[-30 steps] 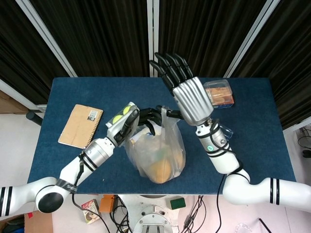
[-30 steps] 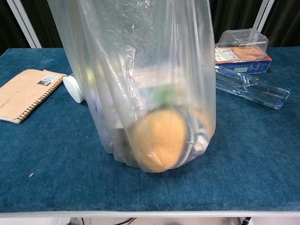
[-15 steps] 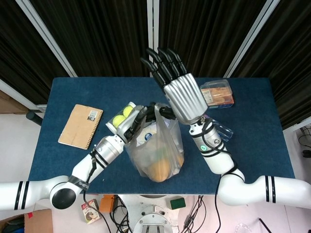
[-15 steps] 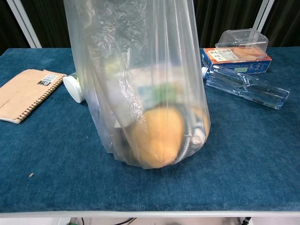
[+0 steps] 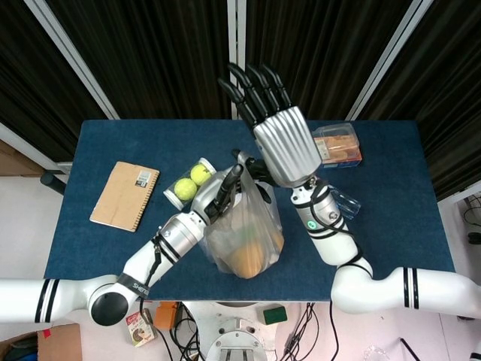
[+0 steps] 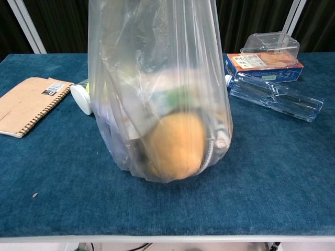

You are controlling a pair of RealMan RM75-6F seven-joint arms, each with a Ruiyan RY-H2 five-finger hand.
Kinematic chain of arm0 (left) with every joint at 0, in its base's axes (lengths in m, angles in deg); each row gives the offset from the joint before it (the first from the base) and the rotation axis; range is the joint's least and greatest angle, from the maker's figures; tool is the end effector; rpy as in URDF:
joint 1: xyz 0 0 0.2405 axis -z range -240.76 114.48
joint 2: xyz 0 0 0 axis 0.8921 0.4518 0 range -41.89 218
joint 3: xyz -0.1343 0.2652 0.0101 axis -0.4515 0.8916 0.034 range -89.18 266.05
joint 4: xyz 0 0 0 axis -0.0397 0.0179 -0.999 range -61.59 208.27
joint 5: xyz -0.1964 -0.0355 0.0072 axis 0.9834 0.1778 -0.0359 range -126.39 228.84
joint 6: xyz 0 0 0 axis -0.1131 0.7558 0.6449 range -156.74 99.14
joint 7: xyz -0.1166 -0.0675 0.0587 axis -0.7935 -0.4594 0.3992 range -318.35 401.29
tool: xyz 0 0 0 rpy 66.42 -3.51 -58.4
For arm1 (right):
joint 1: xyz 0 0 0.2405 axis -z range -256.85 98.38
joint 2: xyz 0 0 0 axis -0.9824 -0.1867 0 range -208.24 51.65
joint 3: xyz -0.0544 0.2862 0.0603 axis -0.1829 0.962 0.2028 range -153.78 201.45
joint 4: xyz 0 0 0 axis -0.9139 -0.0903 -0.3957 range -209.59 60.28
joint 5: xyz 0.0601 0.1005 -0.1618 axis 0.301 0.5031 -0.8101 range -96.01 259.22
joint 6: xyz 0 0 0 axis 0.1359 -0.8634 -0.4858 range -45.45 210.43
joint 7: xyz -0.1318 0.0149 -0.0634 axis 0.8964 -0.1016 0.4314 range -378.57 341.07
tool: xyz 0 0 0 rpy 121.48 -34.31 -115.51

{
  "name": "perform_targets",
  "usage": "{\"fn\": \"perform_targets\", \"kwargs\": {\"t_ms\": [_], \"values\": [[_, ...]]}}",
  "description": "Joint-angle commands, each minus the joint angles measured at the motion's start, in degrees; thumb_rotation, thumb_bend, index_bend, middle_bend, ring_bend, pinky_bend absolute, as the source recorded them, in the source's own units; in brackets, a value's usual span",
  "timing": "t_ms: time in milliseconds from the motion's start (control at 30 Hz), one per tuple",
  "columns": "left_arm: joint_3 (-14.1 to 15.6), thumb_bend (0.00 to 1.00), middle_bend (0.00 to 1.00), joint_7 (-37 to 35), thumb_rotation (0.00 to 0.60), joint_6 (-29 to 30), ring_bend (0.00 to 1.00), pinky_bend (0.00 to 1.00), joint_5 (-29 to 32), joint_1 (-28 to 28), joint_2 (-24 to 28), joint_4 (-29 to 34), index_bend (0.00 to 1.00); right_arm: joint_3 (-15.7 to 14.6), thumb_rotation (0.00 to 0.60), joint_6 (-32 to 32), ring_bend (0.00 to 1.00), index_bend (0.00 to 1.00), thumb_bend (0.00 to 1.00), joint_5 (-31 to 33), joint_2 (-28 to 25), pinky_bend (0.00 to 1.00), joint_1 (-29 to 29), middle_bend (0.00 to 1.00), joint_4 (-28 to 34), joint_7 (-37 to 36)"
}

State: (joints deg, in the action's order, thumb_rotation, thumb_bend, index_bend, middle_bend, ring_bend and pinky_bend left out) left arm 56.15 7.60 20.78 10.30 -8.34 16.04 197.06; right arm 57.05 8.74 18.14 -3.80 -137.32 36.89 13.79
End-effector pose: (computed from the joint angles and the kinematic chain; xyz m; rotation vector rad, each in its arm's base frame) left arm 0.0294 0.3367 0.1057 1.2748 2.1587 1.6240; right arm 0.0488 -0.3776 0.1794 1.5440 -0.4255 1.6656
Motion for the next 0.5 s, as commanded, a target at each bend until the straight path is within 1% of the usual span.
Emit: {"fn": "perform_targets", "kwargs": {"t_ms": [33,133,233,300,367,433,500], "values": [[-0.53,0.0,0.32,-0.2,0.0,-0.44,0.26,0.4,0.71,0.3,-0.26,0.08,0.3,-0.06,0.6,0.06,0.0,0.0,0.1,0.38,-0.06,0.0,-0.25,0.0,-0.54,-0.47],[-1.35,0.0,0.31,-1.44,0.0,-2.59,0.25,0.4,1.51,0.3,0.27,0.32,0.3,-0.01,0.6,-0.11,0.0,0.0,0.1,0.91,-0.02,0.0,-0.48,0.0,-1.24,-0.89],[-1.76,0.0,0.33,-2.36,0.0,-5.75,0.26,0.42,0.35,-0.41,1.82,0.28,0.3,0.18,0.6,-0.48,0.0,0.0,0.1,1.69,-0.14,0.0,-0.48,0.0,-1.9,-1.3],[-1.49,0.0,0.37,-1.77,0.0,-5.72,0.31,0.47,-0.63,-0.94,2.37,0.14,0.33,0.27,0.6,-0.58,0.0,0.0,0.1,2.24,-0.43,0.0,-0.29,0.0,-2.14,-1.92],[-0.94,0.0,0.45,-0.78,0.0,-5.25,0.39,0.56,-1.16,-1.12,2.55,0.08,0.4,0.16,0.6,-0.55,0.0,0.0,0.1,2.55,-0.83,0.0,0.02,0.0,-2.2,-2.5],[-0.91,0.0,0.52,-0.96,0.0,-5.03,0.45,0.62,-0.83,-1.31,2.5,0.18,0.46,-0.13,0.6,-0.21,0.0,0.0,0.1,2.65,-1.45,0.0,0.42,0.0,-2.31,-3.35],[-0.97,0.0,0.55,-1.37,0.0,-5.49,0.48,0.67,-0.92,-1.59,2.71,0.14,0.49,-0.55,0.6,-0.01,0.0,0.0,0.1,2.43,-2.09,0.0,0.92,0.0,-2.43,-4.15]]}}
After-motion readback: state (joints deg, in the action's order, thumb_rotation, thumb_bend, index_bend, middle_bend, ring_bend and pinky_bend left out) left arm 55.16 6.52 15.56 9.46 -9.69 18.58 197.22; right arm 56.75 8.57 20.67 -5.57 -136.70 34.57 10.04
